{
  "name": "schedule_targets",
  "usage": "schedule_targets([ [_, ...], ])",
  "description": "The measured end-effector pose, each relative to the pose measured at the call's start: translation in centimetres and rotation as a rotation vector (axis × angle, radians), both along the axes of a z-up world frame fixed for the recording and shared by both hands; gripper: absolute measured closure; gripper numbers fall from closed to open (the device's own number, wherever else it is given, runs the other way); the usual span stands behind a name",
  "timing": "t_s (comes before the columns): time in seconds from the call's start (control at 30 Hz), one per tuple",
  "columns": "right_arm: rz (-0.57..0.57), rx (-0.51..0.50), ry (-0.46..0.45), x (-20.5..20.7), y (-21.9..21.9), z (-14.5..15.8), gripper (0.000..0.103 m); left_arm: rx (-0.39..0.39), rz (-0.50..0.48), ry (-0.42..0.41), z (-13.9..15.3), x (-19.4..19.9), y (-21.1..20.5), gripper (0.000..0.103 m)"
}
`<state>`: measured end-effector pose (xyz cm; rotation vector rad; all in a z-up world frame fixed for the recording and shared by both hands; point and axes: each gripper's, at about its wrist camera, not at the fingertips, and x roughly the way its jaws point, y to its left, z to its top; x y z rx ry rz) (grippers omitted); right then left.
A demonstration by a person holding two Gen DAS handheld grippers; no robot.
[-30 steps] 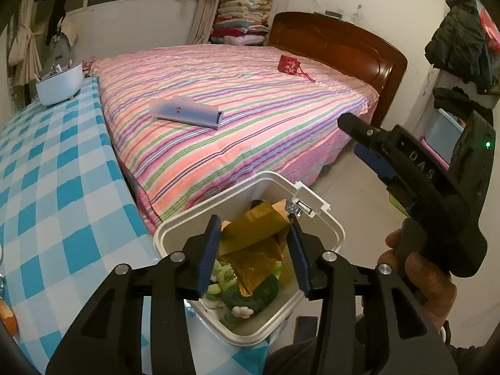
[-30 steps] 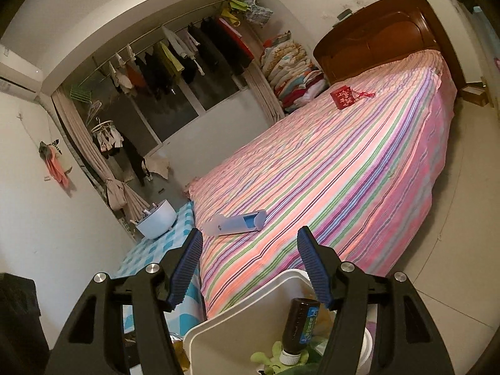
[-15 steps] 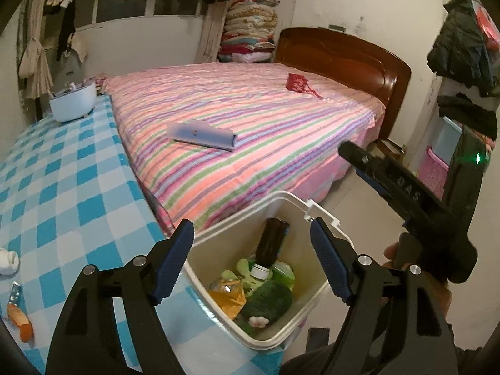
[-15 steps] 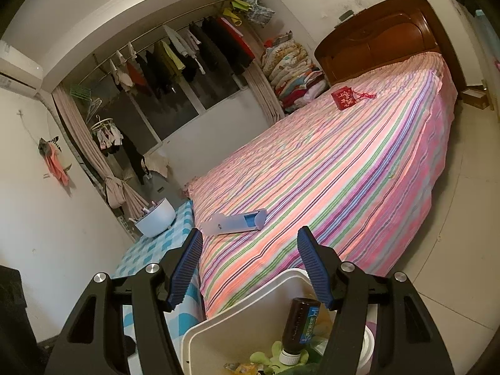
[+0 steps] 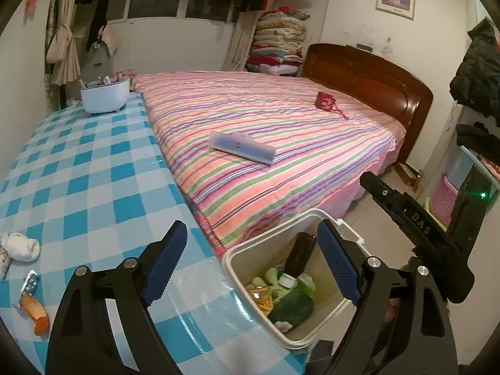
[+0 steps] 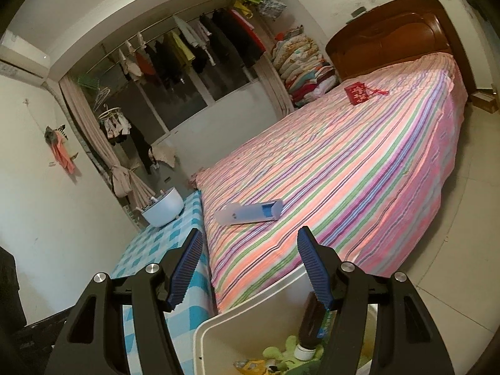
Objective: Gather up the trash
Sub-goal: 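Move both open tools back over the table toward the orange peel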
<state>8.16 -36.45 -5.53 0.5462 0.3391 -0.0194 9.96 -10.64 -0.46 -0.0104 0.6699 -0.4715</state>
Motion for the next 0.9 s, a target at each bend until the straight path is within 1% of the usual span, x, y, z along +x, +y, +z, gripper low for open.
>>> schedule_targets([
  [0.2,0.029,-0.008,0.012,0.8,1.3,-0.3,0.041,0.014,0.048,-0.007,-0.1,0.2,2.1,0.017],
  [0.47,0.088,-0.020,0.024,2.1,4.2,-0.3,0.041,-0.001,0.126,0.004,-0.1,0.8,6.0,0.017],
  [0.9,0.205,-0.059,0.057,4.2,10.7,-0.9,0.041,-0.048,0.330,0.034,-0.4,1.1,16.4,0.017],
])
